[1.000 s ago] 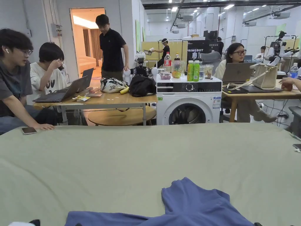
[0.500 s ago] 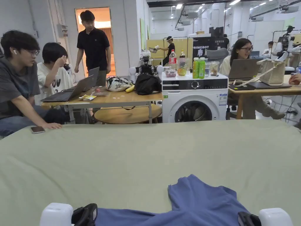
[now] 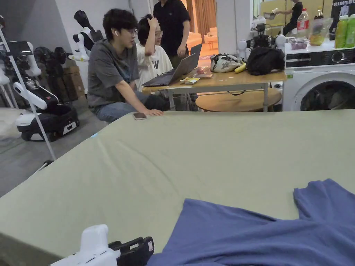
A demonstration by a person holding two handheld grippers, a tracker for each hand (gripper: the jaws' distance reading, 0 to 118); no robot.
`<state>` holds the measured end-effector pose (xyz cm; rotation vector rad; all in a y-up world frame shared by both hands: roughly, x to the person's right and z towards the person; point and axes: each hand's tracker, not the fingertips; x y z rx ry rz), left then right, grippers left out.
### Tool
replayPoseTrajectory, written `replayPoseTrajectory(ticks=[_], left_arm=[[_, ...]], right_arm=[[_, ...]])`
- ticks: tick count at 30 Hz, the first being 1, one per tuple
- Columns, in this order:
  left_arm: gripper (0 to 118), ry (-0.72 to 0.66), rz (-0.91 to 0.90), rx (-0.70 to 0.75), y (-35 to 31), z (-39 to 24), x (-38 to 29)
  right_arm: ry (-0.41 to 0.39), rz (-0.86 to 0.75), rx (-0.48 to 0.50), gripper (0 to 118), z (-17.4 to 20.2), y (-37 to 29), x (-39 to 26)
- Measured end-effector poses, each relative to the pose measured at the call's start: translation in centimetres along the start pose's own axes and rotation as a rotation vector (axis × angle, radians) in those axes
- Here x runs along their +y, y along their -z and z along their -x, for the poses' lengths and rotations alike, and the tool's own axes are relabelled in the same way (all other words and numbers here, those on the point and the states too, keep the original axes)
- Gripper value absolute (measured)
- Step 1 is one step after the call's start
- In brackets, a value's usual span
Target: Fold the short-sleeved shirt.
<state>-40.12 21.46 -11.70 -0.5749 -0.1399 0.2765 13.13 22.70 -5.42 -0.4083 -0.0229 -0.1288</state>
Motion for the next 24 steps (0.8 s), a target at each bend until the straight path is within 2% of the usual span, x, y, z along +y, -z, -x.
replayPoseTrajectory(ticks=[4, 7, 9, 12, 15, 17, 19, 24], left_arm=[[79, -0.087, 0.113, -0.025, 3.2, 1.1, -1.4], [76, -0.059, 0.159, 0.029, 5.4, 1.0, -1.9], [65, -0.064, 0.187, 0.031, 6.8, 1.1, -1.9], [37, -0.052, 0.207, 0.031, 7.4, 0.5, -2.4], [22, -0.004, 0.222, 0.049, 7.8, -0.2, -2.5], [8, 0.006, 0.234, 0.036, 8.2, -0.5, -2.5], [4, 0.002, 0.242, 0.043, 8.3, -0.8, -2.8], [4, 0.023, 0.247, 0.044, 8.0, -0.7, -2.8]], right_arm=[[-0.024, 0.027, 0.002, 0, 0.6, -0.3, -0.3], [-0.024, 0.041, -0.011, 0, 0.2, -0.6, -0.5], [-0.021, 0.052, -0.027, 0, -0.5, -0.7, -0.7], [-0.004, 0.066, -0.054, 0, -1.4, -0.8, -0.9], [0.027, 0.079, -0.067, 0, -2.1, -0.7, -1.1], [0.038, 0.091, -0.069, 0, -2.4, -0.4, -1.3], [0.037, 0.098, -0.075, 0, -2.7, 0.0, -1.1], [0.034, 0.096, -0.076, 0, -4.6, 2.1, 3.4]])
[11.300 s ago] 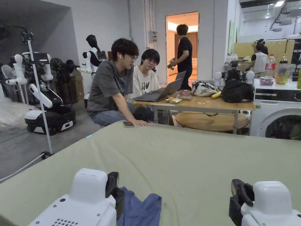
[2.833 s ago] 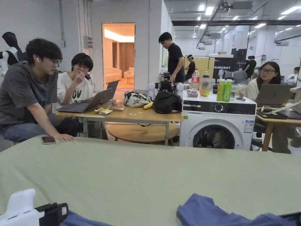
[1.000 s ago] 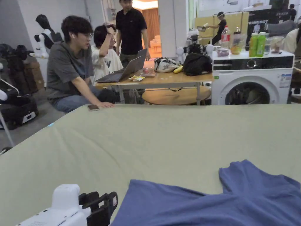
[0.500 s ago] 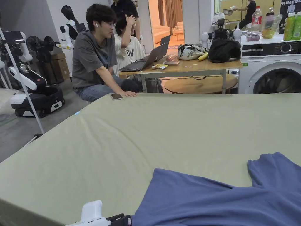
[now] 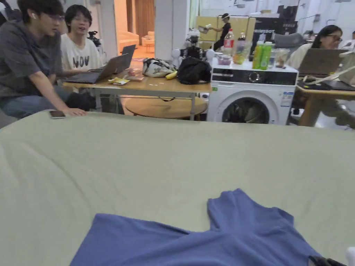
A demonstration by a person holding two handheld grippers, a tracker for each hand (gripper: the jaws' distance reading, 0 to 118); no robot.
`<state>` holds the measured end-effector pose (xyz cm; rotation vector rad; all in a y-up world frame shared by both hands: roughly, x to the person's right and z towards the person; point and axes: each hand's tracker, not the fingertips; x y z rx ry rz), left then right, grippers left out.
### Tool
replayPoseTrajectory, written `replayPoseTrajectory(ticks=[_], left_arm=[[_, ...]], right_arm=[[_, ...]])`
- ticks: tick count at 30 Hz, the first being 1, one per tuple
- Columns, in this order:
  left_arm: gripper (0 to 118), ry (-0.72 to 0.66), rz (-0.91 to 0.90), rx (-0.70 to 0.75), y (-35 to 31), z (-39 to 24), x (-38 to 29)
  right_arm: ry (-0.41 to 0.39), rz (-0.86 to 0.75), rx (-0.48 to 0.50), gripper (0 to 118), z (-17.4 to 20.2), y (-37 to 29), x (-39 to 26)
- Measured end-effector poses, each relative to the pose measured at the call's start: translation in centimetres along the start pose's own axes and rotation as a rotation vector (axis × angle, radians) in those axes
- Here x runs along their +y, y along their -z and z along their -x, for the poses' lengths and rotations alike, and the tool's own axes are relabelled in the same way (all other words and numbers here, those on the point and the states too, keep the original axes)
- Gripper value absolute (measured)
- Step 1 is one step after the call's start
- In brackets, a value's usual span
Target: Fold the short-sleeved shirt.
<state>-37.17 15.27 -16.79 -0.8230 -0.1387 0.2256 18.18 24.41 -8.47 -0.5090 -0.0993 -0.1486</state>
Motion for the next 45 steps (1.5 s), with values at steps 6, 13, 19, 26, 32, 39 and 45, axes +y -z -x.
replayPoseTrajectory(ticks=[6, 13, 19, 26, 32, 39, 45], left_arm=[[4, -0.007, 0.042, -0.012, -0.5, -0.1, 0.8], [4, -0.011, 0.047, -0.009, -0.7, -0.4, 0.8], [4, 0.001, 0.046, 0.007, -0.6, -0.4, 0.9], [4, 0.019, 0.041, 0.007, -0.5, -0.3, 1.0], [3, -0.024, -0.17, -0.052, -4.1, -0.5, 1.8], [3, 0.071, -0.489, -0.168, -12.5, -4.9, 8.7], [3, 0.16, -0.662, -0.179, -16.4, -7.1, 16.6]], right_arm=[[0.069, 0.067, 0.036, 77, -4.8, 7.8, 6.9], [0.22, 0.315, 0.017, 82, -7.3, 20.1, 10.2], [0.105, 0.514, -0.021, 58, -6.1, 24.5, 7.5], [0.067, 0.398, 0.003, 8, -5.4, 21.4, 8.3], [-0.056, 0.22, 0.036, 8, -4.1, 13.8, 11.4], [-0.08, -0.02, 0.077, 8, -3.4, 3.7, 15.9], [-0.072, -0.213, -0.002, 8, -3.3, -2.5, 20.4]])
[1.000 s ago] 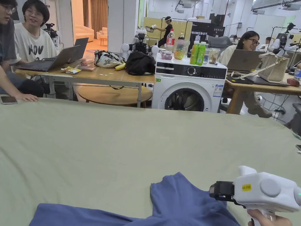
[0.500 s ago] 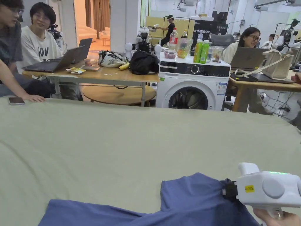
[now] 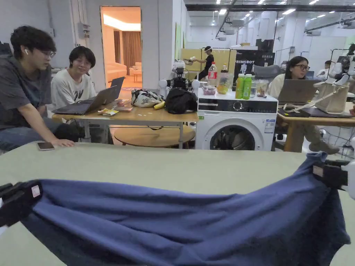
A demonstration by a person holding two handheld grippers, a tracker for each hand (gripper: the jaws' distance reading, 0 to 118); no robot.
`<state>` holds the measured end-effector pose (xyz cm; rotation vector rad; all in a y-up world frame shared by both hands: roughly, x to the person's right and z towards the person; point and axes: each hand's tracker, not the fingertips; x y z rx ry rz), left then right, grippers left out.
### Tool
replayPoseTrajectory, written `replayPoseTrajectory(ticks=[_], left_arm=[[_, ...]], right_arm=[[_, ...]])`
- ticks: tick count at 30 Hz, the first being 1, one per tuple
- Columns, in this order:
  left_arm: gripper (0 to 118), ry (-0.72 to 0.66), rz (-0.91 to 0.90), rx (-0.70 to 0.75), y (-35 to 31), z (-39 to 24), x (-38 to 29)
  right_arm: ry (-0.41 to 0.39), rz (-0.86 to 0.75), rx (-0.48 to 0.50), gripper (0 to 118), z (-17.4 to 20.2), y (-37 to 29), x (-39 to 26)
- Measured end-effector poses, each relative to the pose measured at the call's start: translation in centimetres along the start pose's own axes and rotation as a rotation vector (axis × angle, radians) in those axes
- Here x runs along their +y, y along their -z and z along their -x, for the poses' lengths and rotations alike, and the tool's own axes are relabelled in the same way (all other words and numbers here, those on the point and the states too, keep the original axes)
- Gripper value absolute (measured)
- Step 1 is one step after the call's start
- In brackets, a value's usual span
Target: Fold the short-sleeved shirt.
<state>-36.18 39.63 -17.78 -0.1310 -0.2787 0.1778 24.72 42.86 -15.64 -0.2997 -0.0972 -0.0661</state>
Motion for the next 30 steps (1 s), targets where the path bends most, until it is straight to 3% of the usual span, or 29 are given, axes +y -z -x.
replayPoseTrajectory(ticks=[7, 14, 22, 30], left_arm=[[3, 0.057, -0.091, -0.001, 5.3, -1.0, 8.2], [3, 0.098, -0.065, 0.017, 12.7, -2.3, 12.1], [3, 0.143, -0.041, 0.076, 20.4, -2.8, 12.2], [3, 0.125, 0.083, 0.088, 25.3, -2.4, 7.5]], right_arm=[[0.028, -0.082, -0.053, 8, -1.1, -0.2, 6.0], [0.041, -0.091, -0.102, 8, -1.1, 5.0, 9.8], [0.009, -0.108, -0.152, 8, -0.9, 11.6, 10.9], [0.077, -0.041, -0.139, 8, -1.9, 16.5, 7.8]])
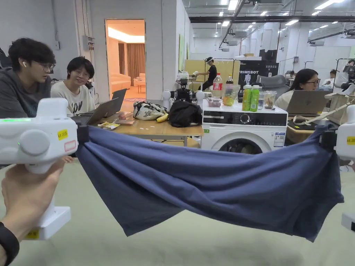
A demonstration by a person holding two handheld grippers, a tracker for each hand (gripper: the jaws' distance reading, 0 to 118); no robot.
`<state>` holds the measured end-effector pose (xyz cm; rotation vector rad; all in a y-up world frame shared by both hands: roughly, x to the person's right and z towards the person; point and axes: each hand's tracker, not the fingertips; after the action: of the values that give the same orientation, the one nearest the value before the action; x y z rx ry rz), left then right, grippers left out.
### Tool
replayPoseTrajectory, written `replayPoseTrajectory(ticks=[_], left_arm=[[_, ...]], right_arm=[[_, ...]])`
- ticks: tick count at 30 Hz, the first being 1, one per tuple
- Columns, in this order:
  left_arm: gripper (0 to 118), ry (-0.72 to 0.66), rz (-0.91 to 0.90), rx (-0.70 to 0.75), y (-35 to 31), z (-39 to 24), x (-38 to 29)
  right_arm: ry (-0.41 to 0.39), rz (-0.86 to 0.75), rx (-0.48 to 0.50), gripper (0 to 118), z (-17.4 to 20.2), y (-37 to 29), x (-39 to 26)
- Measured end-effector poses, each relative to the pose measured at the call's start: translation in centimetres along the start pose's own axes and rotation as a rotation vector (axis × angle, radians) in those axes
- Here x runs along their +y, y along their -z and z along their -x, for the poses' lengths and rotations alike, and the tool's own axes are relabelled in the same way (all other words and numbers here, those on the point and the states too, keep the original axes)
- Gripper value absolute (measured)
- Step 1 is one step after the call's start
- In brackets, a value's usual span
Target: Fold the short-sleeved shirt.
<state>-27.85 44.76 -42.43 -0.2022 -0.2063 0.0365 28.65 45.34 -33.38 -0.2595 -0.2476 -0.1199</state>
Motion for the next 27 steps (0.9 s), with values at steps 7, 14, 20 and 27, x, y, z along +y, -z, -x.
replayPoseTrajectory(ticks=[7, 14, 20, 27], left_arm=[[3, -0.095, 0.266, -0.072, -1.2, 0.7, -14.1], [3, -0.125, 0.362, -0.129, -12.0, 3.7, -24.7], [3, -0.207, 0.402, -0.129, -21.3, 6.6, -29.1], [3, -0.247, 0.471, -0.147, -25.6, 7.8, -33.2]], right_arm=[[0.002, 0.215, 0.046, 8, -0.5, -1.0, -13.3], [0.13, 0.298, 0.022, 8, -3.6, -11.2, -24.9], [0.202, 0.292, -0.04, 8, -4.1, -20.8, -30.4], [0.214, 0.383, -0.036, 8, -3.8, -25.1, -34.9]])
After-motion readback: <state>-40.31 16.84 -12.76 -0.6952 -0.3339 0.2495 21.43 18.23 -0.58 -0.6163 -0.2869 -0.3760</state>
